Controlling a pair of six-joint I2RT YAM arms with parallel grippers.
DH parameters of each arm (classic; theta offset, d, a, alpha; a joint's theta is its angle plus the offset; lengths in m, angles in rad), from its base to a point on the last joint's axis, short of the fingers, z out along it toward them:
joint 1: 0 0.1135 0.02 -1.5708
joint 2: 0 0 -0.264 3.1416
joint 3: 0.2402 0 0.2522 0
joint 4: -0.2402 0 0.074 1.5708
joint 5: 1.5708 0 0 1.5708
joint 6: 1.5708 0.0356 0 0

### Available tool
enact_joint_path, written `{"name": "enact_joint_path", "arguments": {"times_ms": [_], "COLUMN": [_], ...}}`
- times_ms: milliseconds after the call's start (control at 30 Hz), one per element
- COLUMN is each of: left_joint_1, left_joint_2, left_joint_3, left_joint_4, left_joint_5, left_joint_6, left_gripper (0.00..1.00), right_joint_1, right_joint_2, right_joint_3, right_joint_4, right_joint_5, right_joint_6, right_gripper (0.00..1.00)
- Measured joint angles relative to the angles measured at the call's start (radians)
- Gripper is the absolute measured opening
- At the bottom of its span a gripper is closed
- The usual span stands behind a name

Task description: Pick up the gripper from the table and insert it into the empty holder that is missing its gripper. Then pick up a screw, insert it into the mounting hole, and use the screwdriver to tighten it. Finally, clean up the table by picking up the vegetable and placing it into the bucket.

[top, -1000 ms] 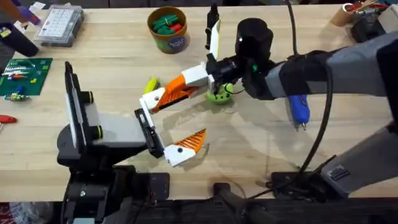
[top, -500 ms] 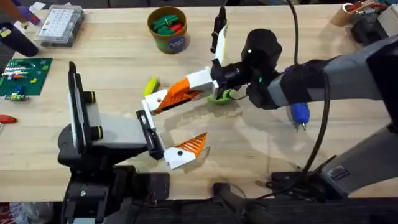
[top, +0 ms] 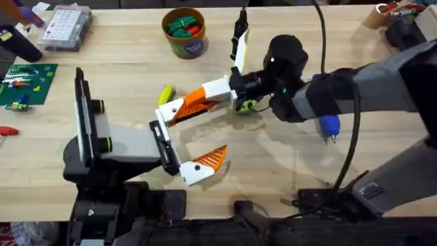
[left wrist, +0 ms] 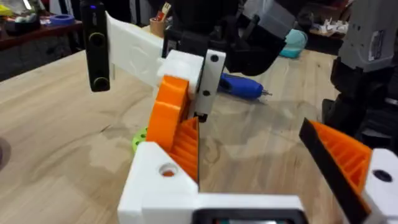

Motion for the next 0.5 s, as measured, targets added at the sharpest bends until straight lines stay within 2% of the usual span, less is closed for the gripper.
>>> {"name": "enact_joint_path", "arguments": {"times_ms": [500], "left_joint_1": [0.005], "left_joint_2": [0.000], "left_joint_3": [-0.001], "left_joint_4": [0.002], "left_joint_5": [-0.013], "left_joint_6": [-0.003], "left_gripper": [0.987], "right_joint_1": [0.011], "right_joint_2": [-0.001], "right_joint_3": [0.000], "right_joint_4": [-0.001], "right_joint_5": [0.038], "right_joint_6": [0.000], "right_gripper": [0.018]}}
